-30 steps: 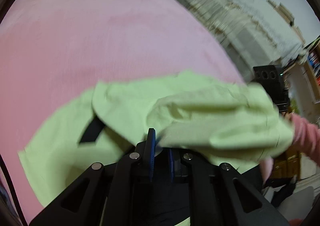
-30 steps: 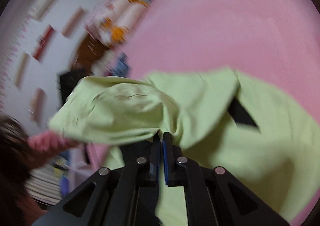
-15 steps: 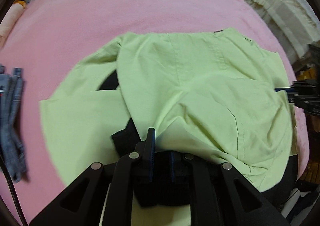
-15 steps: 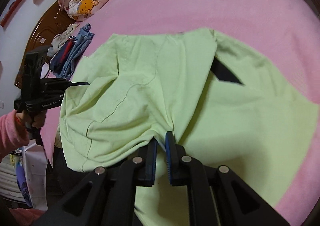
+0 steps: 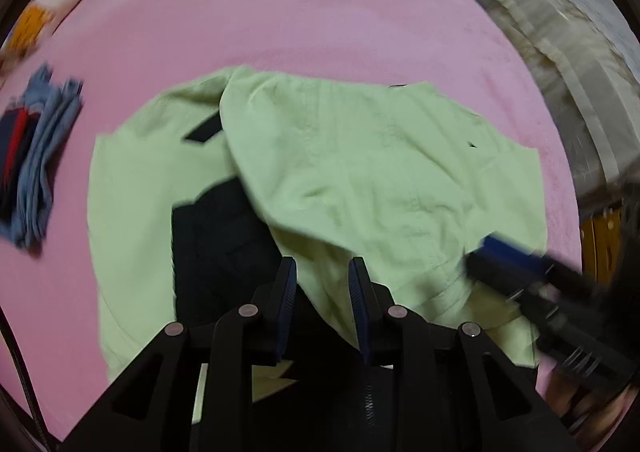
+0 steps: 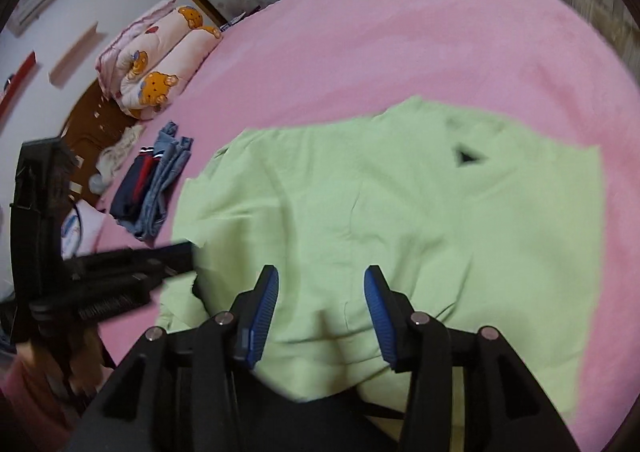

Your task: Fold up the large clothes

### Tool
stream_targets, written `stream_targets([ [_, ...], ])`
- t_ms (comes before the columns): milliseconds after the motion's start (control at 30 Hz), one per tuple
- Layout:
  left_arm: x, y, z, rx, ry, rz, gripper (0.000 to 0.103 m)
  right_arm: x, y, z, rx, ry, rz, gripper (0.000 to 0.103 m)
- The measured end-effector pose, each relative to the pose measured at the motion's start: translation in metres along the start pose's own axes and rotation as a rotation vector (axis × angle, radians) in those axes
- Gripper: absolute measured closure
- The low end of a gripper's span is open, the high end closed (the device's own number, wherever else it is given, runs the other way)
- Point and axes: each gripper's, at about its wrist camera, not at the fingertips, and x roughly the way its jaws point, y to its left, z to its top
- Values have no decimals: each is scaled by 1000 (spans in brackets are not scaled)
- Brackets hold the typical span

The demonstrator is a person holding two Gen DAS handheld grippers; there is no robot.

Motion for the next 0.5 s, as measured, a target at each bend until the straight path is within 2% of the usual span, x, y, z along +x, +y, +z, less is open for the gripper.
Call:
stream_targets([
  [33, -1, -7, -6, -8, -8, 8, 78, 13, 3, -6, 18, 8, 10, 59],
  [67, 0, -6, -9, -18, -14, 19, 78, 26, 6, -12, 34, 21, 14, 67],
  [100, 2, -4, -13, -24, -9, 6, 78, 36, 11, -17, 39, 31, 23, 81],
  [167, 6, -6, -19, -28, 9, -39, 77, 55, 16, -27, 51, 57, 38, 89],
  [233, 19, -2, -20, -34, 32, -91, 77, 73, 20, -36, 74, 72, 50, 90],
  [300, 34, -1, -21, -39, 45, -94, 77, 79, 18, -42, 87, 59, 49, 91],
  [367, 54, 0, -20, -65, 72, -72, 78, 79, 9, -45, 119, 51, 61, 93],
  [433, 75, 7, -22, -88, 88, -18, 77, 77, 0, -43, 148, 55, 79, 93],
  [500, 88, 19, -22, -131, 83, -14, 72, 73, -5, -39, 137, 57, 57, 97],
])
